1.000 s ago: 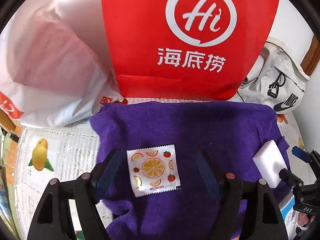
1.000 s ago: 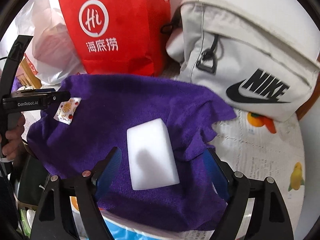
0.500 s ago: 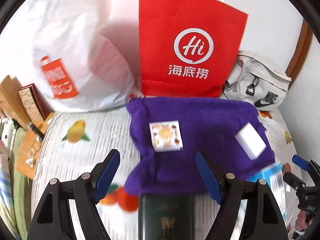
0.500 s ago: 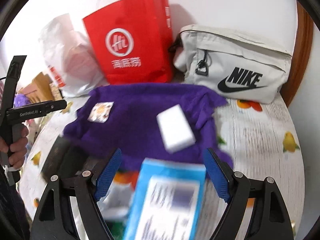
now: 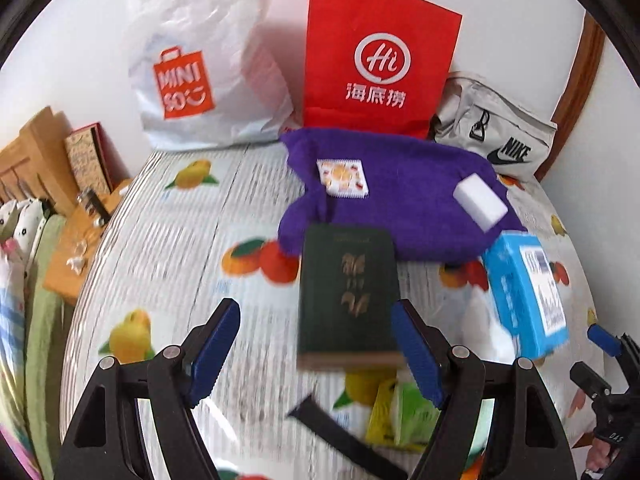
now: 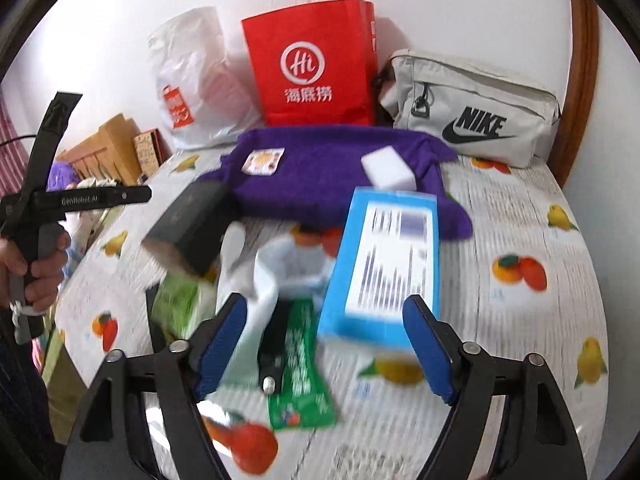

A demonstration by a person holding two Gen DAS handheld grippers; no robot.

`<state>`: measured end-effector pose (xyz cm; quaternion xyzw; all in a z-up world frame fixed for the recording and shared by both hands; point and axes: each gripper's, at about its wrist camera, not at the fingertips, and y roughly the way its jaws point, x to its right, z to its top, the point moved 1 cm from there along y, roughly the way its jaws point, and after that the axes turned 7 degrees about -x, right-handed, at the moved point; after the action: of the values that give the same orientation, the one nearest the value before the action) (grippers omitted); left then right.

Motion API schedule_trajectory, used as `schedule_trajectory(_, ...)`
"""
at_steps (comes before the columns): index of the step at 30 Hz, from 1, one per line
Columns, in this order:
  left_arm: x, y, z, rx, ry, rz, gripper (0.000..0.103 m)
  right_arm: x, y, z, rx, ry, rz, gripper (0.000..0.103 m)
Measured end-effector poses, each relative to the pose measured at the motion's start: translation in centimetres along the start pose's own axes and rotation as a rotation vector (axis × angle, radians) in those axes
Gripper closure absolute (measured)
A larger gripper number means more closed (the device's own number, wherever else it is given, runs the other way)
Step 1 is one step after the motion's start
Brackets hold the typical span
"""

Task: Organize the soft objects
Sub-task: 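Grasp the black watch strap piece with buckle using the right tool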

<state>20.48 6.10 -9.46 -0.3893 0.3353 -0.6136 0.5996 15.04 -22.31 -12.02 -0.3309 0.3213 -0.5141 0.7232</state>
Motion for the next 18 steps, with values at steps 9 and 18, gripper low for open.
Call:
schedule_trajectory(9,-1.2,0.9,-4.9,-0.041,-0.024,-0.023,0.026,-1.9,3.9,-5.5,-0.116,-0.141,-0.034,0.025)
schedule_trajectory(18,-2.4,2.5,-7.5,-0.086,-0.067,-0.015,0.026,-2.3,7.4,-6.5,-0.148,-0.180,-0.062,0.022)
